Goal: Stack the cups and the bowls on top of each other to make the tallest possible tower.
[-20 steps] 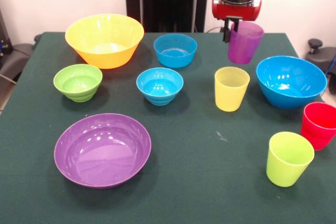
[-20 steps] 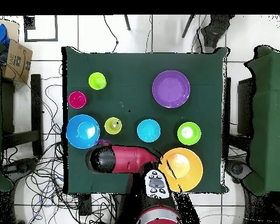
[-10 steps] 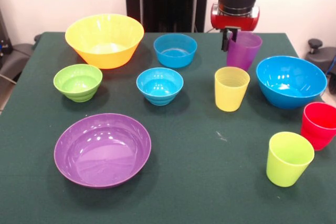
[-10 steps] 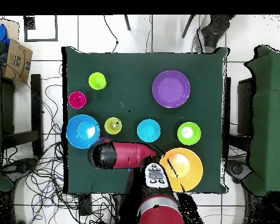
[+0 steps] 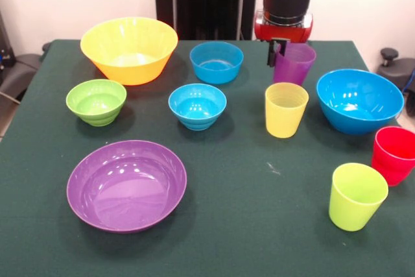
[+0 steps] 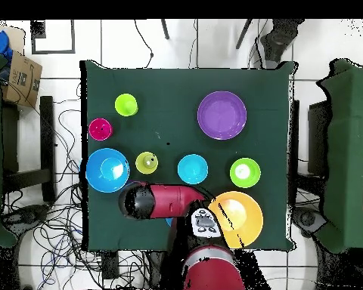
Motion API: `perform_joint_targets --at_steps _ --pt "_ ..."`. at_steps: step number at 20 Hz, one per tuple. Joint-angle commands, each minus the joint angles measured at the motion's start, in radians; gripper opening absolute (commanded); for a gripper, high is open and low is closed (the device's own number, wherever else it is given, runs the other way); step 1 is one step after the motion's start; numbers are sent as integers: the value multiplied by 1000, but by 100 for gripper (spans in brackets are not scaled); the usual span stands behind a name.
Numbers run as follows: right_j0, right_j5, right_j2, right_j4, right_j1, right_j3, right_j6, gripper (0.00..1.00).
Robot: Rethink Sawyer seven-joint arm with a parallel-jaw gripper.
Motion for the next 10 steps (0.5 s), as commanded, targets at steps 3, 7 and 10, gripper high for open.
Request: perform_joint_targets --at_steps 3,7,10 --pt "-23 51 69 -46 -34 -12 16 0" --pt "-31 86 81 -39 -67 0 7 0" --pt "-34 118 90 -30 -100 13 4 0"
